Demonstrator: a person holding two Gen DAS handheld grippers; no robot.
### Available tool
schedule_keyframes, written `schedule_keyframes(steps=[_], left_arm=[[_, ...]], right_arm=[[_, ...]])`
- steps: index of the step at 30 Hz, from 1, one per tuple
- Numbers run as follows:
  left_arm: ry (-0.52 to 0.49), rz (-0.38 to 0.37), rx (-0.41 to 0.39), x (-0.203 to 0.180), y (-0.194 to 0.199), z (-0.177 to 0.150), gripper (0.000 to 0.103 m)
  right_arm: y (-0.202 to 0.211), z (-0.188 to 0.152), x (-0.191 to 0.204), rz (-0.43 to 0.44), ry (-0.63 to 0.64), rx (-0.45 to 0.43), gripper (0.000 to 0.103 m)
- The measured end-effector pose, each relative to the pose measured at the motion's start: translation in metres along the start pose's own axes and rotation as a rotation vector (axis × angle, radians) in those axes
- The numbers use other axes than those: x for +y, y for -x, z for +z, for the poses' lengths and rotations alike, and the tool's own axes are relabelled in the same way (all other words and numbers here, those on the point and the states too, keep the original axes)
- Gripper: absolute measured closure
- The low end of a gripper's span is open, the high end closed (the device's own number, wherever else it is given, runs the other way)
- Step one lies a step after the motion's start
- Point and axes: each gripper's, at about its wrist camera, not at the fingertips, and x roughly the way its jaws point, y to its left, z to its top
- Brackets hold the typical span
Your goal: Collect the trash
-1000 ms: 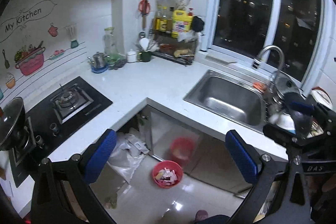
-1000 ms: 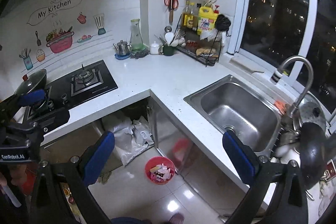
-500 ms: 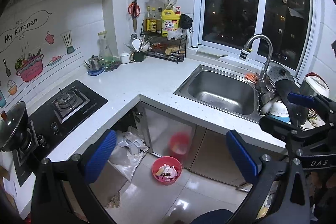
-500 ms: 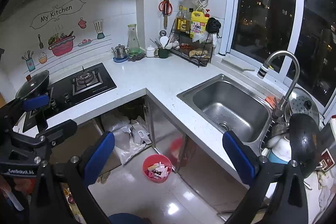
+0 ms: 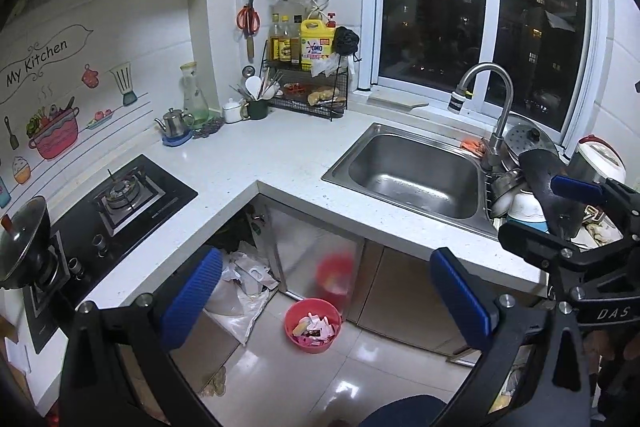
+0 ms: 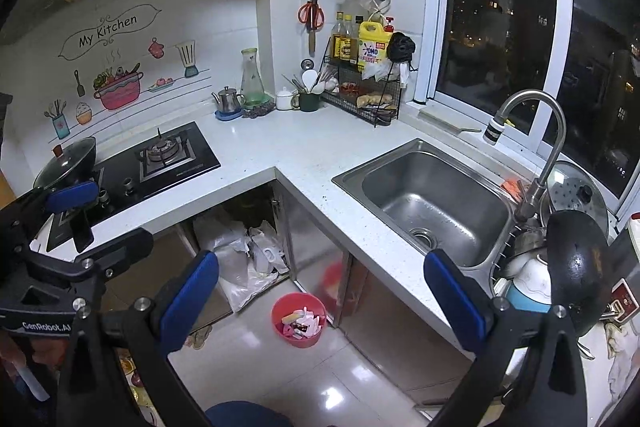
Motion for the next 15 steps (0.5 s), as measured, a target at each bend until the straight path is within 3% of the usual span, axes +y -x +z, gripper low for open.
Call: schedule_keyframes(steps=[15], left_arm=[[0.017, -0.023, 0.038, -0.0086, -0.0085, -0.0011, 0.0]], right_arm=[[-0.0005, -0.003, -0.0022, -0.014, -0.015, 0.017, 0.001]])
